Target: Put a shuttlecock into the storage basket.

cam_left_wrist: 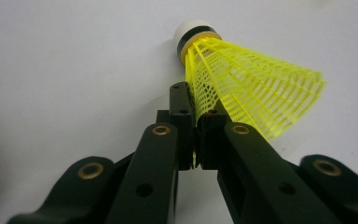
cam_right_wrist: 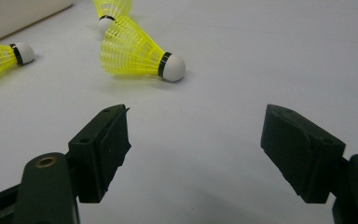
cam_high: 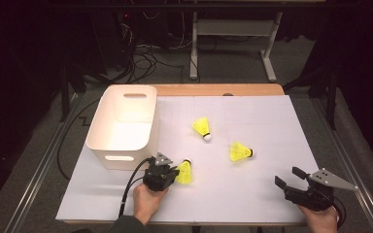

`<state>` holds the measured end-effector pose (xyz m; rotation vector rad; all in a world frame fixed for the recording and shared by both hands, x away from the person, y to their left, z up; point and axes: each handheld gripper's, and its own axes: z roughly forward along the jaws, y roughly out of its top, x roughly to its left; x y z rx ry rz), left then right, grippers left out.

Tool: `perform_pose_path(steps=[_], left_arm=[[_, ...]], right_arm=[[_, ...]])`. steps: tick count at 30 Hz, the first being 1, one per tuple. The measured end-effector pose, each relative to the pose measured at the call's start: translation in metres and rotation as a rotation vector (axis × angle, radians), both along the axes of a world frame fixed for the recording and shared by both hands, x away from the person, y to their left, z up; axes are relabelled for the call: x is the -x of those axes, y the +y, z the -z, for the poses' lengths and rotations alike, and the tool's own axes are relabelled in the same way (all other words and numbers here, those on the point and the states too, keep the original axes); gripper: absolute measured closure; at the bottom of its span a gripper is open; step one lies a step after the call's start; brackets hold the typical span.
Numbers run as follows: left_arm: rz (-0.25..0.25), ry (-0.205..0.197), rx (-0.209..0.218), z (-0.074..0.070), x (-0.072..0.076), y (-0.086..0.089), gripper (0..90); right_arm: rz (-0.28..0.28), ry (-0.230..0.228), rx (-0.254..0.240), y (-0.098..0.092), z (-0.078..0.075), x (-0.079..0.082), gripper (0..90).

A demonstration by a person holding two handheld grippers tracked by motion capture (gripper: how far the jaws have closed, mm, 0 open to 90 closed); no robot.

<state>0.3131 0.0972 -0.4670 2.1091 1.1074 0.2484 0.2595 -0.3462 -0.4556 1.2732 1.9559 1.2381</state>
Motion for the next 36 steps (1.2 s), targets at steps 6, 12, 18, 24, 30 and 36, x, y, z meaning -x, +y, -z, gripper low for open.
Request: perform_pose_path(steps=[6,12,18,24,30,36], left_arm=[[0.02,-0.005,-0.021,-0.003,-0.001,-0.002,88.2],[0.029,-0.01,-0.027,-0.009,-0.001,-0.003,88.3],[0.027,-0.01,-0.03,-0.012,-0.003,-0.003,88.3],[0.033,-0.017,-0.033,-0.02,-0.004,-0.004,88.3],[0.029,-0.02,-0.027,-0.027,-0.005,-0.004,88.3],[0.031,-0.027,-0.03,-0.036,-0.005,-0.005,88.2]], right_arm=[[-0.001,-0.001,0.0,0.0,0.0,0.0,24.1],[-0.008,-0.002,-0.002,0.0,0.0,0.0,24.1],[-0.01,-0.01,-0.008,-0.001,0.0,0.001,24.0],[-0.01,-0.006,-0.005,0.0,0.0,0.0,24.1],[-0.008,-0.003,-0.006,0.0,0.0,-0.001,24.1],[-0.006,-0.004,-0.011,0.0,0.0,0.0,24.1]])
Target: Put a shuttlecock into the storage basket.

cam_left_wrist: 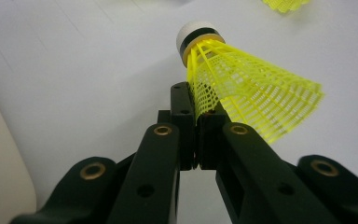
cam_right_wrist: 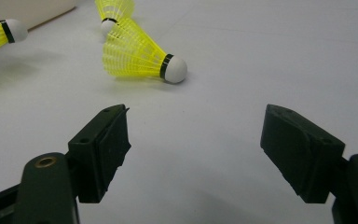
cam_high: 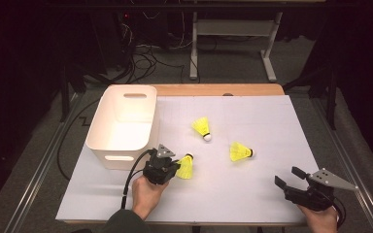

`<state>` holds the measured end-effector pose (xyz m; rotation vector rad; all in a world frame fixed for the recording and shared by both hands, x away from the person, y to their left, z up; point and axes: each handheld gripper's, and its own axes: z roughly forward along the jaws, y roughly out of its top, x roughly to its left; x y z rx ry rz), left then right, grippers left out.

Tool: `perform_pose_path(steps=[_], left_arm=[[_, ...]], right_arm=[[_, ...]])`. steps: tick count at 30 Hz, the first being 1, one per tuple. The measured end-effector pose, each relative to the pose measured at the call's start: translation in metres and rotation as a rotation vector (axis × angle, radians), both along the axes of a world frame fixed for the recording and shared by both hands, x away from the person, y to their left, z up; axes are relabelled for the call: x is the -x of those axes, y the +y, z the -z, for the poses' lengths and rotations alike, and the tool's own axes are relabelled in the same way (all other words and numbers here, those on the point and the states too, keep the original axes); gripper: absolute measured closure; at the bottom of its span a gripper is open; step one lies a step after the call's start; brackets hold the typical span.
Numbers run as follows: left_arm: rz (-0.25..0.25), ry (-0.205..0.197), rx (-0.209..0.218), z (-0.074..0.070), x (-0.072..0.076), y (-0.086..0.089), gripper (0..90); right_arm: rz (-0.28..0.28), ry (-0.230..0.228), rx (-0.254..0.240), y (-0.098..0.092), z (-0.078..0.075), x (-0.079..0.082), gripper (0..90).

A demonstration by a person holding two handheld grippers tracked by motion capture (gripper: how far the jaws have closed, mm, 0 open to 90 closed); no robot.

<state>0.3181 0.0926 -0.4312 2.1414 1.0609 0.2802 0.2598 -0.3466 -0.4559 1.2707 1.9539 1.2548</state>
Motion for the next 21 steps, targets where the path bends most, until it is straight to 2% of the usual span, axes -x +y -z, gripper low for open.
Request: perform_pose_path(steps=[9,21], left_arm=[[0.018,0.002,-0.014,-0.009,-0.001,-0.003,88.3],[0.019,0.006,-0.001,-0.02,-0.005,-0.002,88.3]], right_arm=[[-0.001,-0.002,-0.001,0.0,0.0,0.0,24.0],[-0.001,-0.004,0.003,0.0,0.0,0.001,24.0]])
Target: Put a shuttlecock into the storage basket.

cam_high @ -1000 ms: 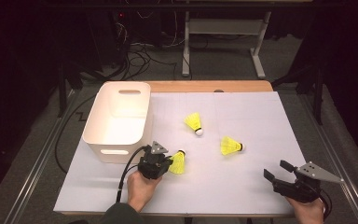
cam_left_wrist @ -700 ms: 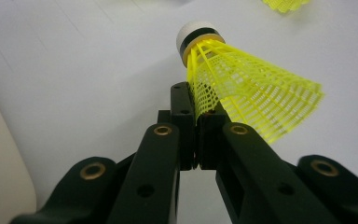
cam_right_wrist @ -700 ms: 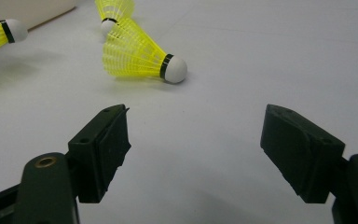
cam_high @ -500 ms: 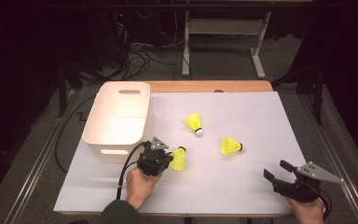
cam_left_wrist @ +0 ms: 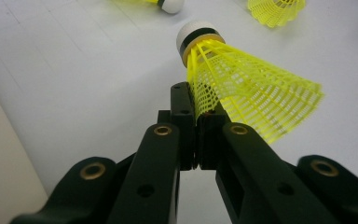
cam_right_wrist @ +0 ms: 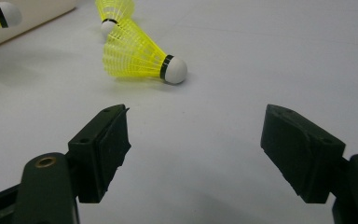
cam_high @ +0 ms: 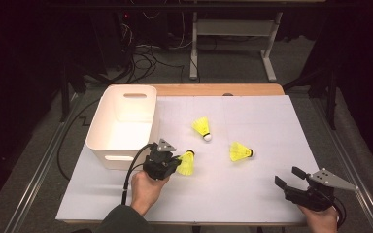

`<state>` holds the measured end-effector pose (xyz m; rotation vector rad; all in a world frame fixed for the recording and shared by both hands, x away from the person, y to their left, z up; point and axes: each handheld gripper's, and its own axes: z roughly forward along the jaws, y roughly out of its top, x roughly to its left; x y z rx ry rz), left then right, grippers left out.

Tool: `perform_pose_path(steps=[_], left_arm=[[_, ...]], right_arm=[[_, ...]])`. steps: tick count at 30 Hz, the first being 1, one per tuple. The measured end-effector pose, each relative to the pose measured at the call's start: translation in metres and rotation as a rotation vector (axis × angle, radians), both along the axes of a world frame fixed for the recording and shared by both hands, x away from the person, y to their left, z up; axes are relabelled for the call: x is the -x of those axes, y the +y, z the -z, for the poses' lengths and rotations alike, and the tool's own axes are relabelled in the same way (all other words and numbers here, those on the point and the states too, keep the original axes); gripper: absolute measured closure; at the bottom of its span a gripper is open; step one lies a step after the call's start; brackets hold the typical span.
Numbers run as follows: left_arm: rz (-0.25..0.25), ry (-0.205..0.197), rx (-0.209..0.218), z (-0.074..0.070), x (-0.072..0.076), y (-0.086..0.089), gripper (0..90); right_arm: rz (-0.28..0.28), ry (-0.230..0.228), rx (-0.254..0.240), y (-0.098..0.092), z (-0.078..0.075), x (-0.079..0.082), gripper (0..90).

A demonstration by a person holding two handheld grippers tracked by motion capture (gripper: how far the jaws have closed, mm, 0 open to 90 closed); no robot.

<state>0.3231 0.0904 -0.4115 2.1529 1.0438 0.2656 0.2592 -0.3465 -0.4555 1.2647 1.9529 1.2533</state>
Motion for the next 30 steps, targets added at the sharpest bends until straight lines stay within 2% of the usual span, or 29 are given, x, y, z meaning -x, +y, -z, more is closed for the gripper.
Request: perform_pose_path(steps=[5,18,30], left_arm=[[0.001,0.005,-0.002,-0.005,-0.001,-0.001,88.3],[-0.005,0.028,-0.004,-0.007,-0.003,0.003,88.3],[-0.005,0.021,-0.012,-0.014,-0.007,0.001,88.3]], right_arm=[[0.001,0.001,-0.002,0.0,0.0,0.0,24.0],[0.002,0.001,-0.003,0.0,0.0,0.0,23.8],[0.001,0.002,-0.003,0.0,0.0,0.0,23.9]])
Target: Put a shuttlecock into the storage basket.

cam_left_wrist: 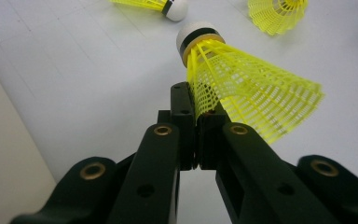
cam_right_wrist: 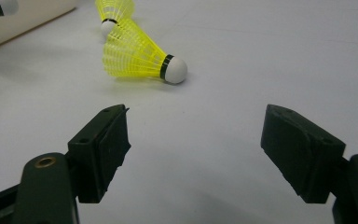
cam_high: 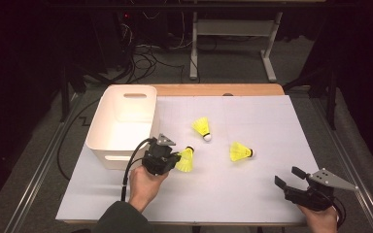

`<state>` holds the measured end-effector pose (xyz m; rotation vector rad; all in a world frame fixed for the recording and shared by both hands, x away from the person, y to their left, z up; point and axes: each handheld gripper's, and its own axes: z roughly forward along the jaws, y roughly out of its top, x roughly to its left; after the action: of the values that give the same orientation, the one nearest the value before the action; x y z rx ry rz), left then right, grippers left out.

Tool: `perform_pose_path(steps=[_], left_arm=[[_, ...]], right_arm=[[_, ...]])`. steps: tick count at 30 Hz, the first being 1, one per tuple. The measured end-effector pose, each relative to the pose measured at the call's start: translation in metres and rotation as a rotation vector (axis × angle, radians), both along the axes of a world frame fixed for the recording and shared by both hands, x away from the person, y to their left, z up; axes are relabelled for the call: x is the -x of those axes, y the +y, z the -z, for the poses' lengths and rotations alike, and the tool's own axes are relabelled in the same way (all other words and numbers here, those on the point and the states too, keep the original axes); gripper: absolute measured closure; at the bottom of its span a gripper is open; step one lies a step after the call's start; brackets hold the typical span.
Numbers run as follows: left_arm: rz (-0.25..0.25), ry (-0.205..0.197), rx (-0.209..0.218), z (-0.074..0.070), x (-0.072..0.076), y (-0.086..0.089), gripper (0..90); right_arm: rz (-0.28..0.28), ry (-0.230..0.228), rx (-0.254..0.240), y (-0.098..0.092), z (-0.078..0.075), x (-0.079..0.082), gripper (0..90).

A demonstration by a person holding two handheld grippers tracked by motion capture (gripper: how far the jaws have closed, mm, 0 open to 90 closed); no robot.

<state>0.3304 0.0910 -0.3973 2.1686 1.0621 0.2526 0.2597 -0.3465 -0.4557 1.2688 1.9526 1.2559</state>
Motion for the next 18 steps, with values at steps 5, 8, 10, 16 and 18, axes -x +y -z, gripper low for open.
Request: perform_pose_path(steps=[5,8,10,16,18], left_arm=[[0.001,-0.006,0.0,-0.003,-0.002,-0.003,88.3],[0.001,-0.007,-0.002,-0.005,-0.004,-0.005,88.3],[-0.001,-0.004,-0.007,-0.006,-0.005,-0.006,88.3],[-0.014,-0.008,-0.017,-0.006,-0.013,-0.012,88.3],[-0.011,-0.009,-0.027,-0.007,-0.015,-0.015,88.3]], right_arm=[[0.001,0.0,0.0,0.0,0.0,0.0,23.9],[-0.001,-0.001,0.001,0.0,0.0,0.001,23.9],[0.001,0.0,-0.001,0.0,0.0,0.0,23.9],[-0.001,-0.001,-0.001,0.0,0.0,0.0,23.9],[0.0,0.0,-0.003,0.0,0.0,0.0,23.9]])
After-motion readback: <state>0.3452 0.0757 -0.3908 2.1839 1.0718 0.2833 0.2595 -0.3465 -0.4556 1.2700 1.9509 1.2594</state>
